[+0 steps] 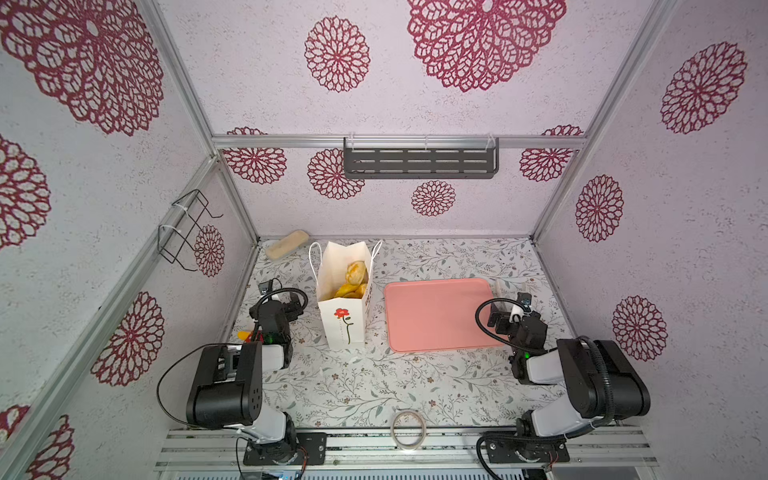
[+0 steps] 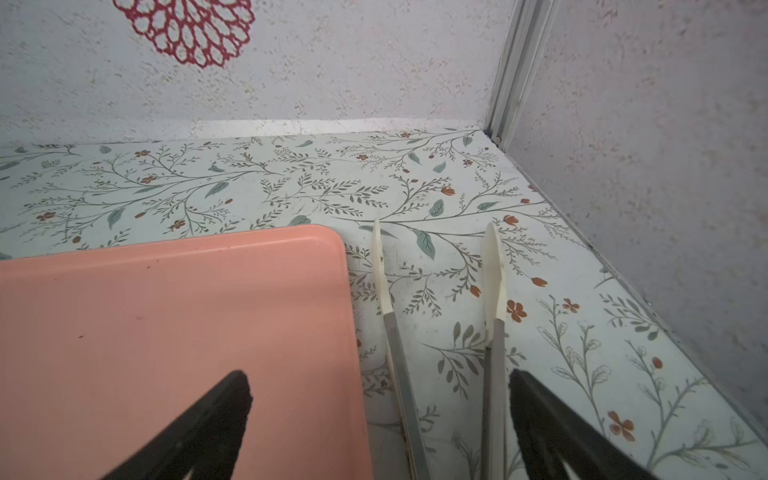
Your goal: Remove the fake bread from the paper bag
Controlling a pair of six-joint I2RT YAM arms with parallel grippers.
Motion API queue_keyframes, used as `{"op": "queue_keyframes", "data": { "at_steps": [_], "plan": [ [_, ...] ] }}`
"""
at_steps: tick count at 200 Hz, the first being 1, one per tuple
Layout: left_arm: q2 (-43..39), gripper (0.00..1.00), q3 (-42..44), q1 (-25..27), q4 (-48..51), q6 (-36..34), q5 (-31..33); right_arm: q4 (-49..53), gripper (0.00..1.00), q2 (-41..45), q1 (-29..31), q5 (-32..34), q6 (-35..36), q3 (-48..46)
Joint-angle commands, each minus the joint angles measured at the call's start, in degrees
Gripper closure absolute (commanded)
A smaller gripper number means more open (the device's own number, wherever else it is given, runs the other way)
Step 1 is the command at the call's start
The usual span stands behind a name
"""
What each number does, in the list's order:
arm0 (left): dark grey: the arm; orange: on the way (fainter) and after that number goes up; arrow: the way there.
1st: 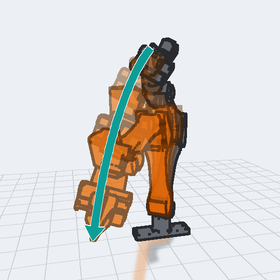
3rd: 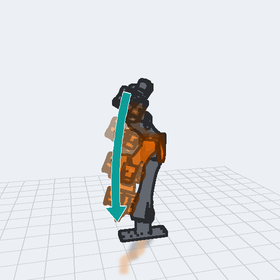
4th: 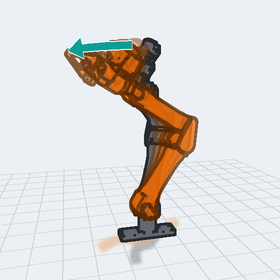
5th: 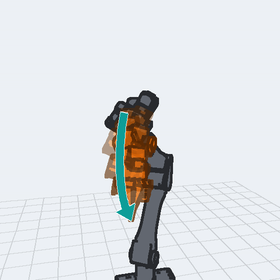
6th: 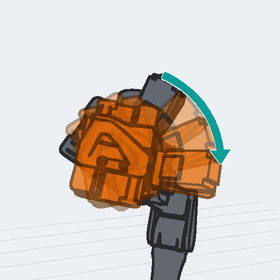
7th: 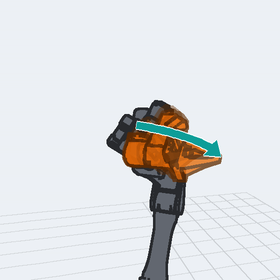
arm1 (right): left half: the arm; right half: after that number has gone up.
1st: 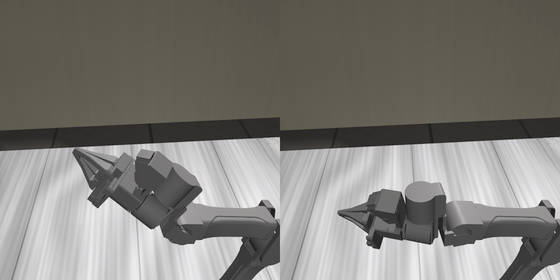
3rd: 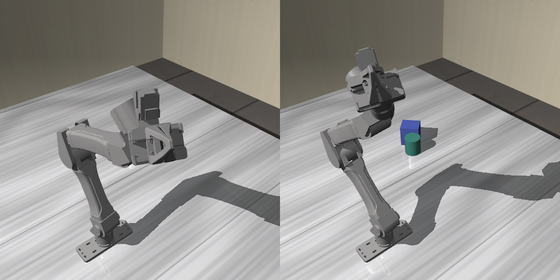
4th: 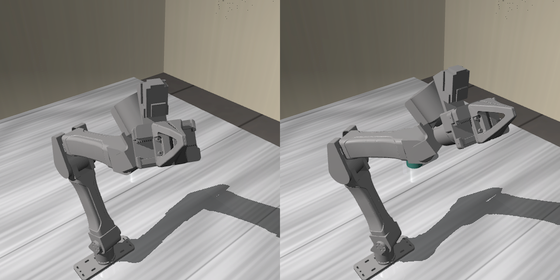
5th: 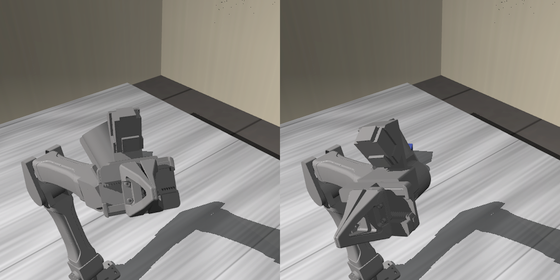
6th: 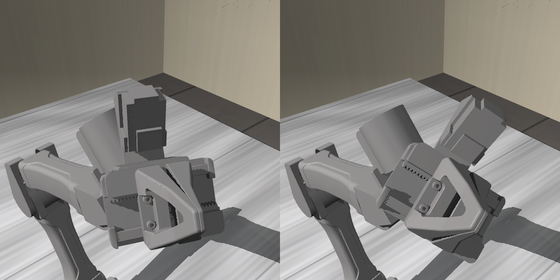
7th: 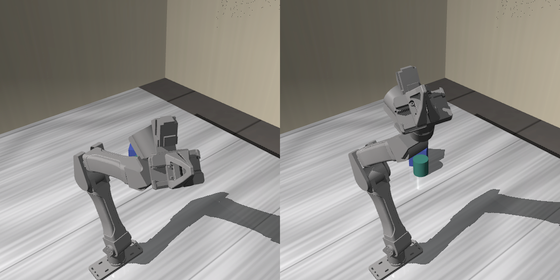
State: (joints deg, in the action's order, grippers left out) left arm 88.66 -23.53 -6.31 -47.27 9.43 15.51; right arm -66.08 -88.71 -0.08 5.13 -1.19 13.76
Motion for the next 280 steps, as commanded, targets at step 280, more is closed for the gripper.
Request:
{"op": "queue_keyframes", "data": {
  "at_steps": [280],
  "plan": [
    [-46.4,0.03,-17.4,4.5,71.2,25.6,3.5,75.6,0.01,22.8,-15.7,-8.5,-19.6,28.3]
  ]
}}
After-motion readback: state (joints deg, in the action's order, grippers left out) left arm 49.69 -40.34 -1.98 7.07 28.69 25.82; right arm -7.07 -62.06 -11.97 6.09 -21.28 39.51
